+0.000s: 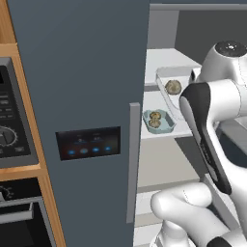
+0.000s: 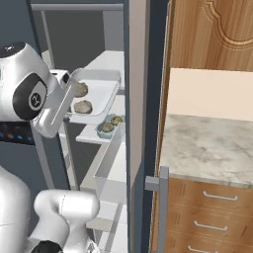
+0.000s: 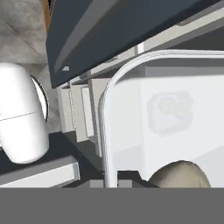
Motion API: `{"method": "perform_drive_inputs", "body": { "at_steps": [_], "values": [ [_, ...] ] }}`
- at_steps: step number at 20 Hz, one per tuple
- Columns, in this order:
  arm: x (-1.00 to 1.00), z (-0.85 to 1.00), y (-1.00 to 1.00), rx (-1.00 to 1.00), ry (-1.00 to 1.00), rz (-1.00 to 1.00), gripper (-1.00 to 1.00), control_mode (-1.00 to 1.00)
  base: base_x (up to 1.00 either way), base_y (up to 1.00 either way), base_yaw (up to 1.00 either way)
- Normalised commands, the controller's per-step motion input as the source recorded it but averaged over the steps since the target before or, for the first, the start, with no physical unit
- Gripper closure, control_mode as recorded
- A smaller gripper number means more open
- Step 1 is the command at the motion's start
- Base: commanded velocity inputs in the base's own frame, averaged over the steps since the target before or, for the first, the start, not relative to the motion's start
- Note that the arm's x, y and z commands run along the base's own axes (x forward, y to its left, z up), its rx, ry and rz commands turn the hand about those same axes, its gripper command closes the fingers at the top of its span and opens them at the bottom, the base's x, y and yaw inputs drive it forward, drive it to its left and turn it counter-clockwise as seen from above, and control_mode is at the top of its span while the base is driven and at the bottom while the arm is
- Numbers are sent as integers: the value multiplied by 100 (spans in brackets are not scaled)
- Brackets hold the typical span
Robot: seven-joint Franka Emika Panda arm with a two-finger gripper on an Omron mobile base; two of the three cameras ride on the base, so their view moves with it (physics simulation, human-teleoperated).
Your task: Place two dumplings into each of the tupperware containers and then place the containers in the fridge.
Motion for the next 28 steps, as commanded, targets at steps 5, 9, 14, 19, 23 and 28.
{"method": "perform_drive_inputs", "body": {
  "at_steps": [5,9,14,19,23,28],
  "values": [
    [100,6,-17,5,-1,7,100,-100,0,0,0],
    [60,0,-17,3,-11,6,100,-100,0,0,0],
    [72,11,-14,4,-6,1,100,-100,0,0,0],
    [91,10,0,4,0,3,100,-100,0,0,0],
    [84,17,-5,4,0,4,100,-100,0,0,0],
    [51,2,-14,3,-3,16,100,-100,0,0,0]
  ]
}}
